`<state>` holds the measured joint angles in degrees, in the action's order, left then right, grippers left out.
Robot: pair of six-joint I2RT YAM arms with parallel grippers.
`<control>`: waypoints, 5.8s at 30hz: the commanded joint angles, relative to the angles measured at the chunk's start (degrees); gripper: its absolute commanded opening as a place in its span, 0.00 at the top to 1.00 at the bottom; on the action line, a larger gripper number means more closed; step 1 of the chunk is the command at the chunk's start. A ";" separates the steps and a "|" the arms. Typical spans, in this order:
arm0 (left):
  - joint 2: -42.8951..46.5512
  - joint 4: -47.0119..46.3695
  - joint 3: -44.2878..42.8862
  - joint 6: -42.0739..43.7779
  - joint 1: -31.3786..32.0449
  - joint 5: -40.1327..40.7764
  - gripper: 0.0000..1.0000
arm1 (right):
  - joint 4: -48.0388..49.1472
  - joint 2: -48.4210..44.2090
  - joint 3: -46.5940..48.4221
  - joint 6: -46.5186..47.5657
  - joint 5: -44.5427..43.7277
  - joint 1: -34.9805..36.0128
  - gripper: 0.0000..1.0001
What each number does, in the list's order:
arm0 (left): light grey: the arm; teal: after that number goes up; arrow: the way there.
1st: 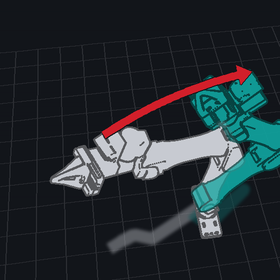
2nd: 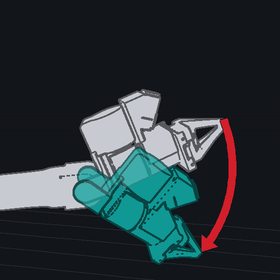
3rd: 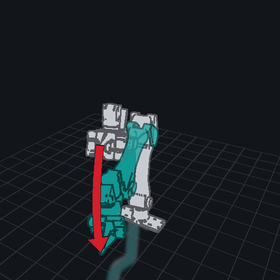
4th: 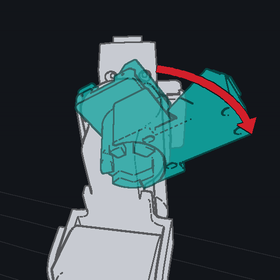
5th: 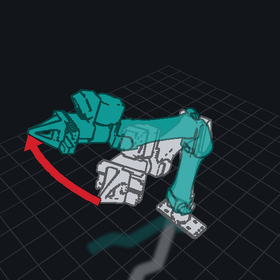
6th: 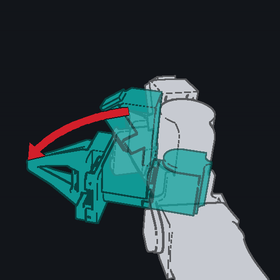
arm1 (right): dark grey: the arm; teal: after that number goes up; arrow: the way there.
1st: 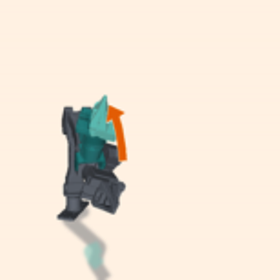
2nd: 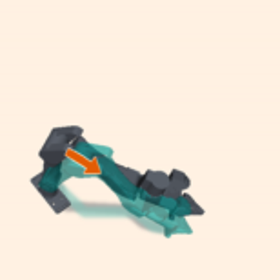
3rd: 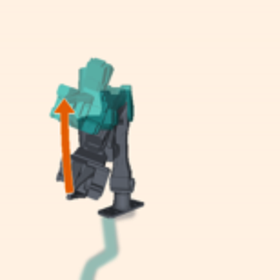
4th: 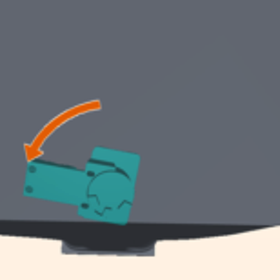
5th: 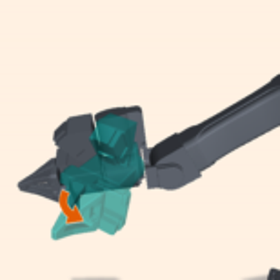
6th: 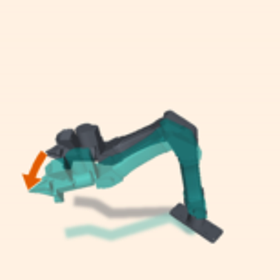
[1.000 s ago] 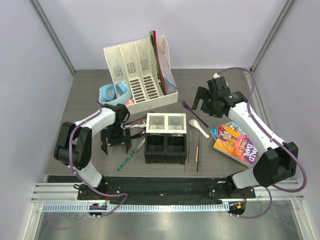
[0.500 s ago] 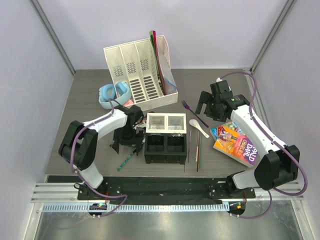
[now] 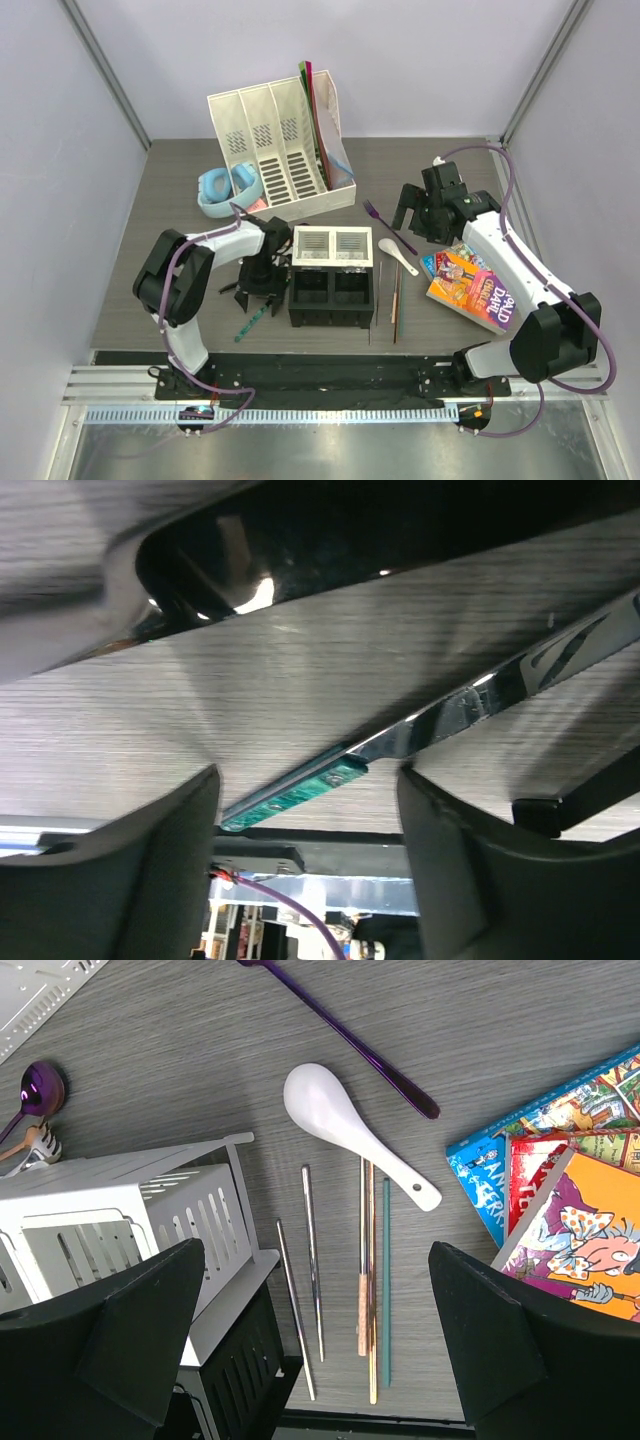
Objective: Sort the eating utensils into containers
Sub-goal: Pick up the knife at the center of the board, then place the knife in the storage box, then pick up the knife at the center of the board.
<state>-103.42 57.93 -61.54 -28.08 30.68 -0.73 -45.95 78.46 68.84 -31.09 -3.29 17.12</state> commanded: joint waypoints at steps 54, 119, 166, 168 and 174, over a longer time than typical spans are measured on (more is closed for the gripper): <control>19.83 11.78 -14.74 -1.89 0.61 -2.53 1.00 | 0.16 4.95 2.09 -0.81 0.57 -0.87 0.00; 13.68 -34.29 -10.97 2.59 10.63 10.05 0.89 | 1.75 10.49 5.25 -1.78 1.27 -1.13 0.00; 17.02 -18.73 2.56 -0.40 -3.16 16.56 0.47 | 2.71 5.31 -2.13 -0.55 0.48 -5.52 0.00; 15.62 -18.38 2.39 -0.49 -3.60 16.47 0.47 | 2.80 4.52 -3.09 -0.55 0.56 -6.31 0.00; 13.33 -18.38 2.65 0.04 -5.71 14.89 0.46 | 2.89 3.99 -4.06 -0.55 0.56 -7.10 0.00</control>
<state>-89.10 39.16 -57.65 -28.10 26.37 16.23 -44.16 84.53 65.06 -32.01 -2.24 10.57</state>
